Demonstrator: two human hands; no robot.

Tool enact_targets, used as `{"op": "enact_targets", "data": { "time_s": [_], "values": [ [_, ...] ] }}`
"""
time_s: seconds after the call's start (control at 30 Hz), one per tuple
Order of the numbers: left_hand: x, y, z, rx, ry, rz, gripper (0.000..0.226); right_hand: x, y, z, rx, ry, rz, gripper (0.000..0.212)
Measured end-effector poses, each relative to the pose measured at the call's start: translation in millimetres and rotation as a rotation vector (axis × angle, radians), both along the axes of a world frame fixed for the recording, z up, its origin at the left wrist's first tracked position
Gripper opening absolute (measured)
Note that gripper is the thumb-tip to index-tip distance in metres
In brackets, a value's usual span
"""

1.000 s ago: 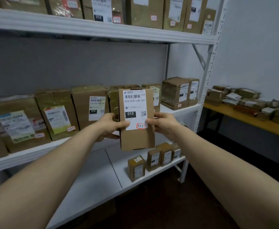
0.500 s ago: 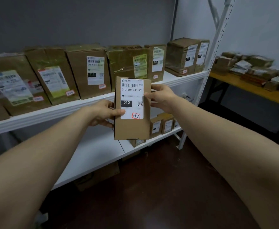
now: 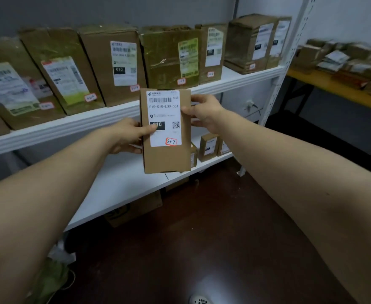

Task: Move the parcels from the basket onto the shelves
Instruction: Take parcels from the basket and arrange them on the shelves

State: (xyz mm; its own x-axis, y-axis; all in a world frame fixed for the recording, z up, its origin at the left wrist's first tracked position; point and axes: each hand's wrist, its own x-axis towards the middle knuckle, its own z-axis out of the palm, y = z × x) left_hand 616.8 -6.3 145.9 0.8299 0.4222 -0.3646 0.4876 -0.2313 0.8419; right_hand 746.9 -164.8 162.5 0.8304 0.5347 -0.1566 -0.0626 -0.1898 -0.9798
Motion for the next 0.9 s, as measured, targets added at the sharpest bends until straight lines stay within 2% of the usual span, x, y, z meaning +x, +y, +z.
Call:
{"op": "enact_targets", "data": {
  "time_s": [0.2,0.47,0.67,0.9],
  "values": [
    [1.9,-4.8,-17.7,-0.002,-0.006,0.055,0.032,-4.0,-2.1,-15.8,-0.042,0.037,0.028,0.056],
    [-2.2,-15.9,-49.3,-0.029,0.033,0.076,0.018,-14.3,-10.1,-65.4,-0.098,0.156,0.104,0.016],
    [-7.6,-26.9,-82.1,-0.11,0.067,0.168,0.029,-13.2,-16.4,-108.3,-0.134,0.17,0.098,0.049],
    [-13.9,-47.0,-106.7,-0.1,0.099,0.262,0.027,-10.7,-23.3,-145.3,-0.135,0.22,0.15,0.047]
  ]
}}
